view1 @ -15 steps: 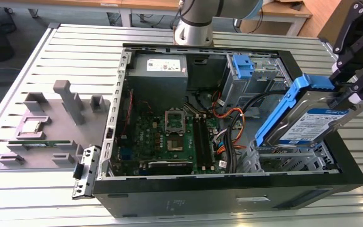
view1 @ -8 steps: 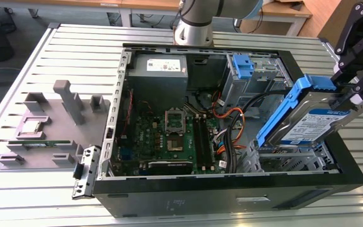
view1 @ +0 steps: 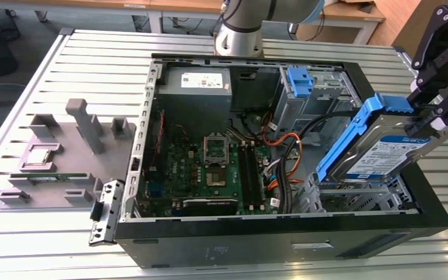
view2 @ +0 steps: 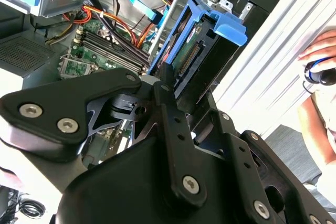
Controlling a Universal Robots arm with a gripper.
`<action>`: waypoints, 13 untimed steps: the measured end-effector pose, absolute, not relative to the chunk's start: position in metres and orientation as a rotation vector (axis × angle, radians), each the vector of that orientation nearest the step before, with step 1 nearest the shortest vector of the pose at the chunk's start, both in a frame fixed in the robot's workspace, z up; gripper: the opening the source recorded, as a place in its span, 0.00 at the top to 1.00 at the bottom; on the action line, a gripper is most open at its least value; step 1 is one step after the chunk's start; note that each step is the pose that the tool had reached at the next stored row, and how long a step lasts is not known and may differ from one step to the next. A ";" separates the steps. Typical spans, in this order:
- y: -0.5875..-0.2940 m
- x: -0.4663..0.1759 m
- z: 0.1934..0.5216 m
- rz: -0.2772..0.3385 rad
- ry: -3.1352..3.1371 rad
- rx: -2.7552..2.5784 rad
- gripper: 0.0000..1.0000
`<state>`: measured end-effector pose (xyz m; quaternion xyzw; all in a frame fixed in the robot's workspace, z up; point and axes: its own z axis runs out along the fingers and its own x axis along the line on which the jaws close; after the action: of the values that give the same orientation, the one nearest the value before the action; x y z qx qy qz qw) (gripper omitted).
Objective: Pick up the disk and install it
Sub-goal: 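Insert the disk into the insertion slot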
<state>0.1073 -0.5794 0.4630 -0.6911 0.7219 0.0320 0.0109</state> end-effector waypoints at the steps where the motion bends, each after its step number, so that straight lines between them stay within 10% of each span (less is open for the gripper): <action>1: -0.579 0.107 0.463 0.100 2.252 -2.156 0.65; 13: -0.579 0.110 0.459 0.100 2.252 -2.157 0.65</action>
<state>0.1098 -0.5795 0.4587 -0.6912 0.7218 0.0320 0.0109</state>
